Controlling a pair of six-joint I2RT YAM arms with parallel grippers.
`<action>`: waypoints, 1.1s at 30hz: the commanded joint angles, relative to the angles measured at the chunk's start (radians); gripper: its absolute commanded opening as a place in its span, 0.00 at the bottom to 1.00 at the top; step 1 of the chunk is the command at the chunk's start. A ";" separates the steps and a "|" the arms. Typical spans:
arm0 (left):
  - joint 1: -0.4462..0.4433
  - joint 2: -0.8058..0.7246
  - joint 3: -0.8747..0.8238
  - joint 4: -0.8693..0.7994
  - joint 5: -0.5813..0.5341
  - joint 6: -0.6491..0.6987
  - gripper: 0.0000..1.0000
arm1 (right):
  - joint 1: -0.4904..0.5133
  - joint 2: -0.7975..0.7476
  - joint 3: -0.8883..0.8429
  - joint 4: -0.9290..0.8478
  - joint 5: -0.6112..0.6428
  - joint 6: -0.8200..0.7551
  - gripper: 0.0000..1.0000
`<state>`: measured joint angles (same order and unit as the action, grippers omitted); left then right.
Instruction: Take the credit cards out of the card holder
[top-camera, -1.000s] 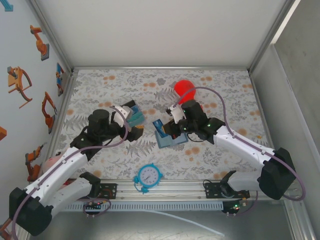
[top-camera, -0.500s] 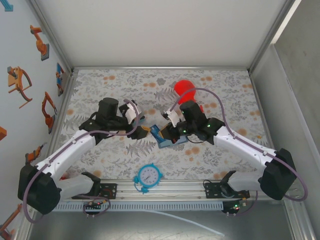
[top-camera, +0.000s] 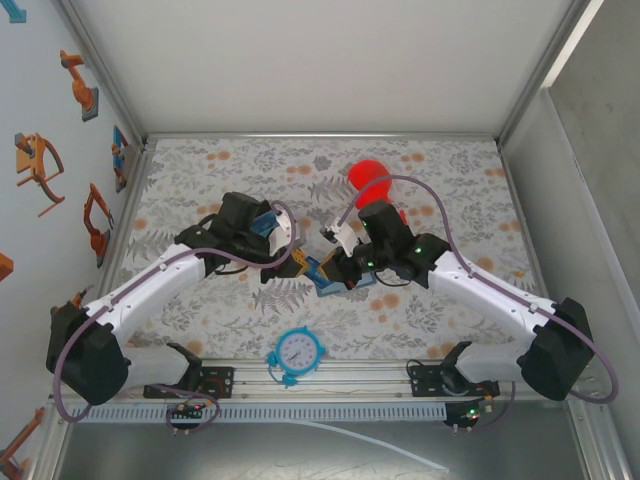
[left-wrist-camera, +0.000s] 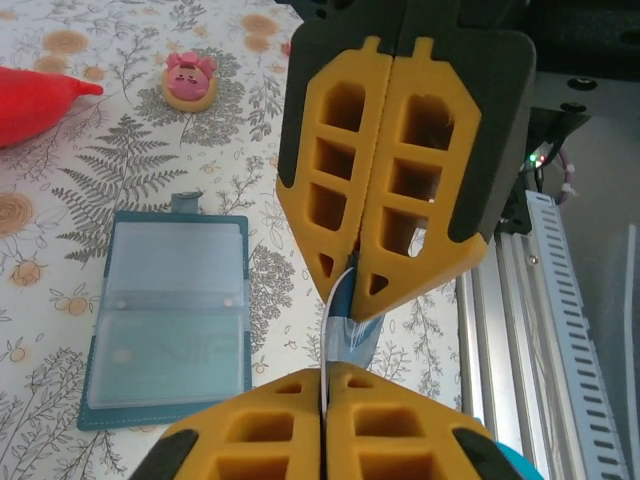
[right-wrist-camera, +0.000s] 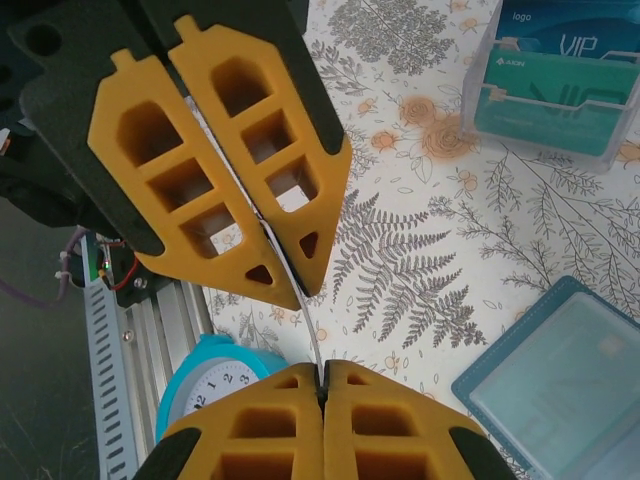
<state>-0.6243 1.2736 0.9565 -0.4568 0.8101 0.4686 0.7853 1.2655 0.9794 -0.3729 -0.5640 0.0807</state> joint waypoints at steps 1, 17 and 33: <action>-0.002 0.012 0.027 -0.031 0.005 0.021 0.01 | 0.014 -0.030 0.026 0.024 -0.009 -0.015 0.01; -0.016 -0.348 -0.275 0.432 -0.343 -0.490 0.00 | -0.031 -0.289 -0.173 0.273 0.368 0.253 0.47; -0.041 -0.479 -0.456 0.922 -0.394 -0.967 0.00 | -0.092 -0.090 -0.330 1.052 -0.094 0.628 0.60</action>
<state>-0.6605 0.7868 0.5011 0.3286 0.3836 -0.4011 0.6941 1.1492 0.6350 0.4984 -0.5583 0.6415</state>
